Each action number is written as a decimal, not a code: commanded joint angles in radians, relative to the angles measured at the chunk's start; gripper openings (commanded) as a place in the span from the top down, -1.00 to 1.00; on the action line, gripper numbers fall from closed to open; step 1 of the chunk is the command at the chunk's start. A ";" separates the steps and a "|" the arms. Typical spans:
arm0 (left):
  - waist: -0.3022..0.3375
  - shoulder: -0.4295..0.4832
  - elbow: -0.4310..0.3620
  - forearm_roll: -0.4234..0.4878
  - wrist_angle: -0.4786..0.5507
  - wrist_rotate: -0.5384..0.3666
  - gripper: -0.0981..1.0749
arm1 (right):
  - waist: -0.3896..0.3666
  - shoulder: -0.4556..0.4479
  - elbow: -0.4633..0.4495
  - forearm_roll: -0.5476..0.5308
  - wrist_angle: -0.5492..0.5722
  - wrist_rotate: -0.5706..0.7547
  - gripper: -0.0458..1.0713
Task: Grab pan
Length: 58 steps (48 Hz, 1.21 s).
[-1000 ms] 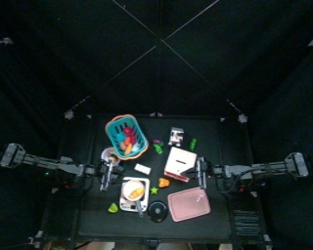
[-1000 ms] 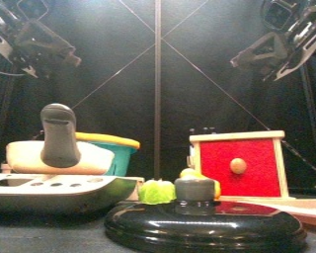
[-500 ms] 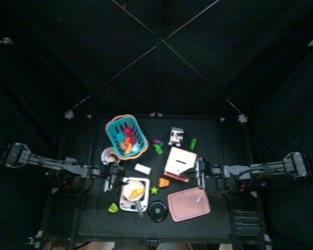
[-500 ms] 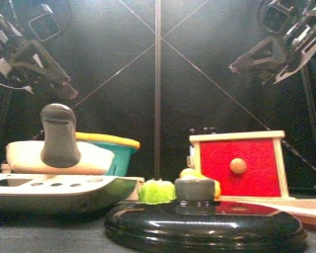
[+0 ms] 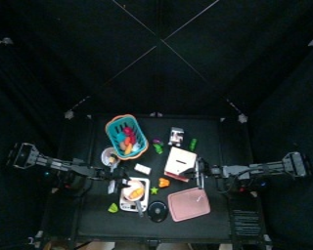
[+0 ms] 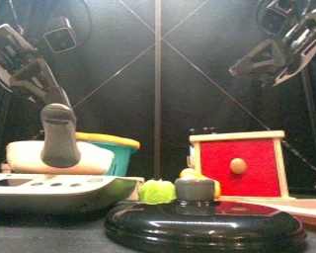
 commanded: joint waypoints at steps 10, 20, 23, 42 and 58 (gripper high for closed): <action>0.017 0.055 -0.031 0.008 0.003 0.000 -0.47 | 0.005 0.012 -0.026 0.005 -0.009 0.000 0.90; 0.043 0.118 -0.043 0.014 0.008 0.002 -0.47 | 0.005 0.018 -0.026 0.005 -0.009 0.000 0.90; 0.060 0.138 -0.052 0.026 0.006 0.002 -0.47 | 0.005 0.020 -0.026 0.003 -0.008 0.000 0.90; 0.087 0.176 -0.077 0.109 0.008 0.002 -0.47 | 0.006 0.021 -0.026 0.005 -0.009 0.000 0.90; 0.101 0.222 -0.080 0.109 0.008 0.002 -0.45 | 0.006 0.038 -0.026 0.005 -0.008 0.000 0.90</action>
